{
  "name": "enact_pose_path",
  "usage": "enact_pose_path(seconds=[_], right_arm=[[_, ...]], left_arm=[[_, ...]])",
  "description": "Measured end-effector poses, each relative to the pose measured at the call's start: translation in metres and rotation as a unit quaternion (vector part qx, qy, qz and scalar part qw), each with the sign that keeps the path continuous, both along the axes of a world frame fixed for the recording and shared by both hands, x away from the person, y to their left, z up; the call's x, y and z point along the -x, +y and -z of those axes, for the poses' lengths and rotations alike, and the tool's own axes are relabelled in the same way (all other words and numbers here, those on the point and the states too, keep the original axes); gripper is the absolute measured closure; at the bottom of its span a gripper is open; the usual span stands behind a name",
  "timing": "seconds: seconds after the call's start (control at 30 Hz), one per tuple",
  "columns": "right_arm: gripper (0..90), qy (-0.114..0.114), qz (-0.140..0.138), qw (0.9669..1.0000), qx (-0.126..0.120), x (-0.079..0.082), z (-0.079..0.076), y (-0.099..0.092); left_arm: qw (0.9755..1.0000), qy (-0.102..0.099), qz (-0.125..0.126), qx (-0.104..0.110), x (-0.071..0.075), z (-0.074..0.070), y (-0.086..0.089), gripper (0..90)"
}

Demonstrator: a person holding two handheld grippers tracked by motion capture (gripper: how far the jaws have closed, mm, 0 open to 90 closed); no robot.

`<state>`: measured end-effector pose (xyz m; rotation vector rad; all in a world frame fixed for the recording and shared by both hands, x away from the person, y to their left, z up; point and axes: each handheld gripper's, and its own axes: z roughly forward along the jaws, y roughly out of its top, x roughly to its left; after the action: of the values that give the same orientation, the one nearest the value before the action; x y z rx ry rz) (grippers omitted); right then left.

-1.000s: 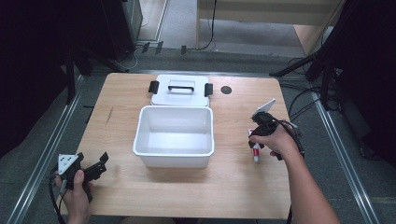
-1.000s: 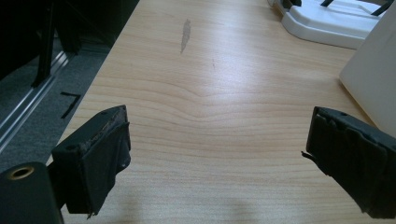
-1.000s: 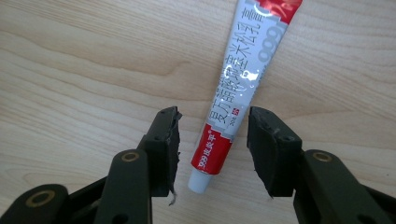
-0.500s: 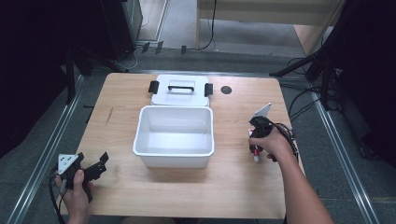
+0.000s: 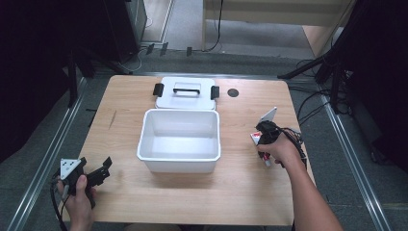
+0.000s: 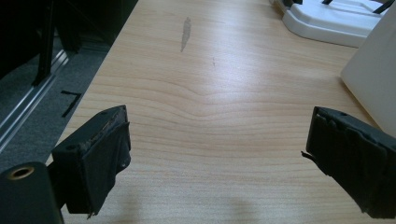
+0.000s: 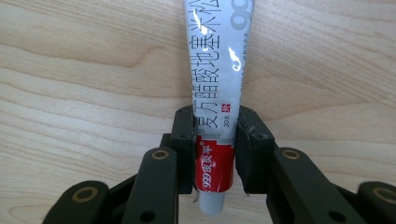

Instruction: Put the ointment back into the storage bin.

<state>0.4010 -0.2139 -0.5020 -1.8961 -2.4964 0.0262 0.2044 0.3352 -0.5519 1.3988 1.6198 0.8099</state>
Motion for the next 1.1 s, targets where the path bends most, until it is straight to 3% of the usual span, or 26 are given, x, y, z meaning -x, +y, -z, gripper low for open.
enact_pose_path(seconds=[0.27,0.43,1.1], right_arm=[[72.2,-0.011,-0.015,0.9996,-0.023,0.002,-0.019,0.003],[72.2,-0.021,-0.04,0.9986,-0.028,0.003,-0.035,0.007],[72.2,-0.048,-0.106,0.9924,-0.043,0.004,-0.092,0.045]], left_arm=[[1.0,0.0,0.0,-0.001,0.0,0.0,0.0,7.1],[1.0,-0.001,-0.001,-0.003,0.0,0.0,-0.001,7.1],[1.0,0.001,0.0,-0.003,0.0,0.0,0.0,7.1]])
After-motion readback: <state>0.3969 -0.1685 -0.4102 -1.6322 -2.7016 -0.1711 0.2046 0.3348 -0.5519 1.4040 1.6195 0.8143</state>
